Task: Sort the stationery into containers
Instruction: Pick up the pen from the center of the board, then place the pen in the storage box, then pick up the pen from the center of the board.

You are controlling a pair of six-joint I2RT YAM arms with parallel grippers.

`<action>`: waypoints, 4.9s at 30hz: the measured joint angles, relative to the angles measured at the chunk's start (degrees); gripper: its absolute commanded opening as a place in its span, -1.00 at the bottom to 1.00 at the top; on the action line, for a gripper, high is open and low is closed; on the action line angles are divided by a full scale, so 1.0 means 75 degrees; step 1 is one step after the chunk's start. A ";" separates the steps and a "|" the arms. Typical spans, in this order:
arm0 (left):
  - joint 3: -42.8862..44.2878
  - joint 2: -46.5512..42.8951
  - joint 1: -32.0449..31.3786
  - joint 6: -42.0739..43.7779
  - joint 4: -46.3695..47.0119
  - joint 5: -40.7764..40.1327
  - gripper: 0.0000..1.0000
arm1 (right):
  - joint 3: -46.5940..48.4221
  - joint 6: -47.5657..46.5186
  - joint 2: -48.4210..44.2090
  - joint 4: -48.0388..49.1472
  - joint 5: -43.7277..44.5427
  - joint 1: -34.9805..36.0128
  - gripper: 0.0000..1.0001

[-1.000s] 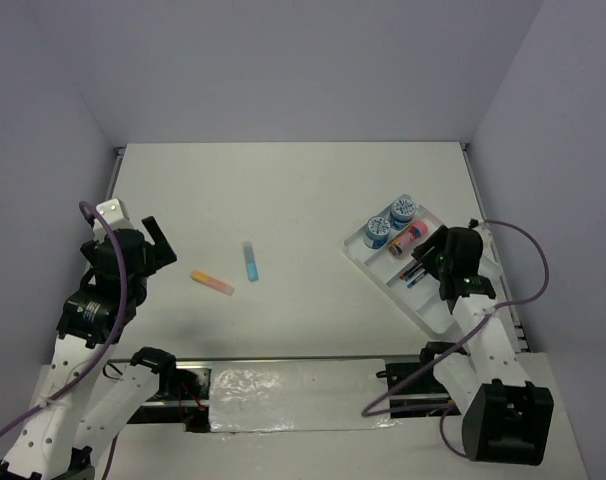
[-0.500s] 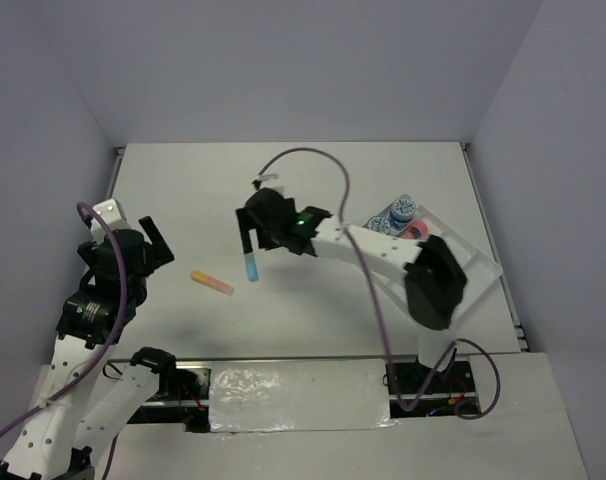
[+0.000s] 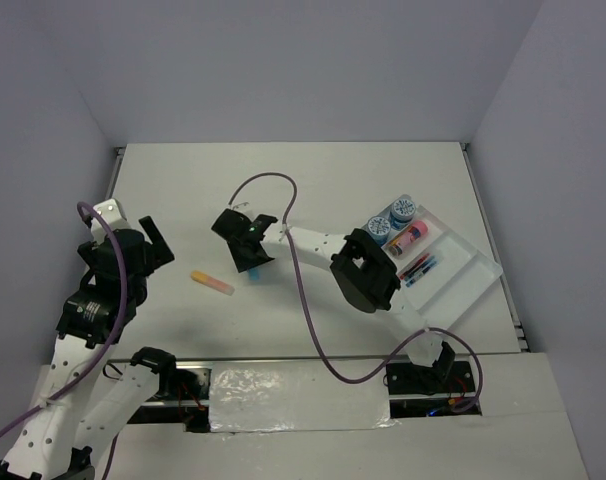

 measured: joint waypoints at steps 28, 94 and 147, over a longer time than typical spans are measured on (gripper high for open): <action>0.0000 0.0044 -0.0029 0.0061 0.0076 0.0431 0.99 | -1.0555 0.1102 -1.1852 0.3395 -0.1448 -0.7819 -0.97; -0.0793 0.6819 -0.0061 -0.5773 0.1335 0.1058 0.34 | -0.9095 -0.0373 -1.0360 0.1311 -0.0831 -0.1011 0.96; -0.3366 0.2040 -0.2597 -0.4106 0.6053 0.4179 -1.00 | -0.9238 0.1070 -0.8766 0.5464 -0.2451 -0.0274 0.79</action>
